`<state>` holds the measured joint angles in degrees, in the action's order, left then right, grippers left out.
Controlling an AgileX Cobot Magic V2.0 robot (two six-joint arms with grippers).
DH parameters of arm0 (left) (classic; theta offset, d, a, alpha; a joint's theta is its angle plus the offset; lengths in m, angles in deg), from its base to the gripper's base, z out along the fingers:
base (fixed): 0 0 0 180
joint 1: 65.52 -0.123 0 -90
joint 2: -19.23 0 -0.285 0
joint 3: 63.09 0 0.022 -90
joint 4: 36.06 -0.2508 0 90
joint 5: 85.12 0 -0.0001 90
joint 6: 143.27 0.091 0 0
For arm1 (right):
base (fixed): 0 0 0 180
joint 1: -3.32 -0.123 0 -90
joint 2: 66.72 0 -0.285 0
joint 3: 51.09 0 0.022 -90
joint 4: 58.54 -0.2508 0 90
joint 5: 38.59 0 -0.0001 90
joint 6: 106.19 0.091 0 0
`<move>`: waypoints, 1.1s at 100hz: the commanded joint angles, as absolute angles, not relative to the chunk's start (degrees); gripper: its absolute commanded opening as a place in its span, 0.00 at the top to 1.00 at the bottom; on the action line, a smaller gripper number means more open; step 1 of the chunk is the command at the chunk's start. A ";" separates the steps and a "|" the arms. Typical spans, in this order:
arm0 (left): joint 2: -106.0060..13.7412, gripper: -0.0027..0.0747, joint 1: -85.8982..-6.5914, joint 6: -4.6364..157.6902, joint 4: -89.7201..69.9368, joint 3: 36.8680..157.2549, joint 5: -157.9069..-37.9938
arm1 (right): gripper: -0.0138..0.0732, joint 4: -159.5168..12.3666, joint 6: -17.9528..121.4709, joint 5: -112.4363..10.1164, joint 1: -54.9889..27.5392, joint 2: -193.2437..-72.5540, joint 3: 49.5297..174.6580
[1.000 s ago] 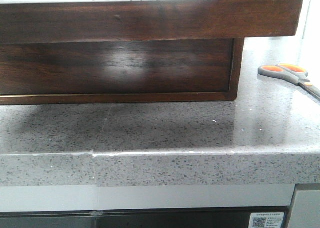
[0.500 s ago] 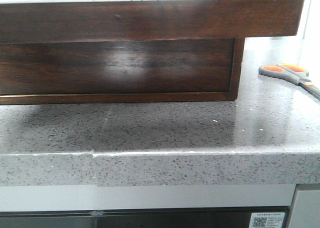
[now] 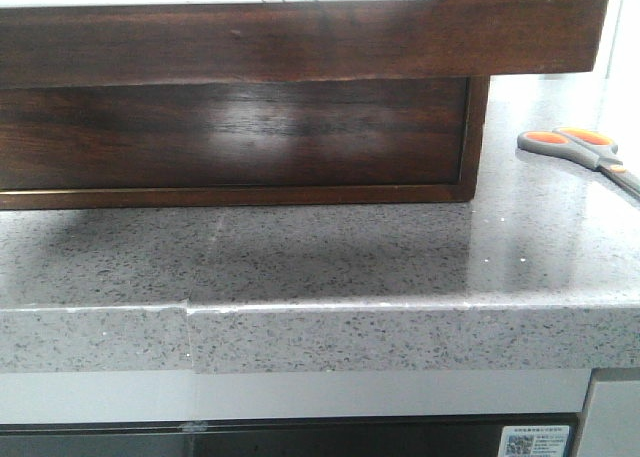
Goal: Put scissors in drawer with both arms
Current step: 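Lower the right gripper over the grey-and-orange scissors, then close the right gripper on the scissors and lift them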
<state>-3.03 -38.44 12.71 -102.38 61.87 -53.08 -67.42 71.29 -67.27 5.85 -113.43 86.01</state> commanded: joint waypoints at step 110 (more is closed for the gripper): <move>-3.22 0.59 -37.92 10.02 -99.28 63.65 -54.39 | 0.31 -65.27 70.44 -103.56 5.19 -177.72 142.30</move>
<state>-2.54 -38.44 10.83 -102.15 61.87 -54.67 -65.58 70.98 -102.84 5.28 -178.87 139.41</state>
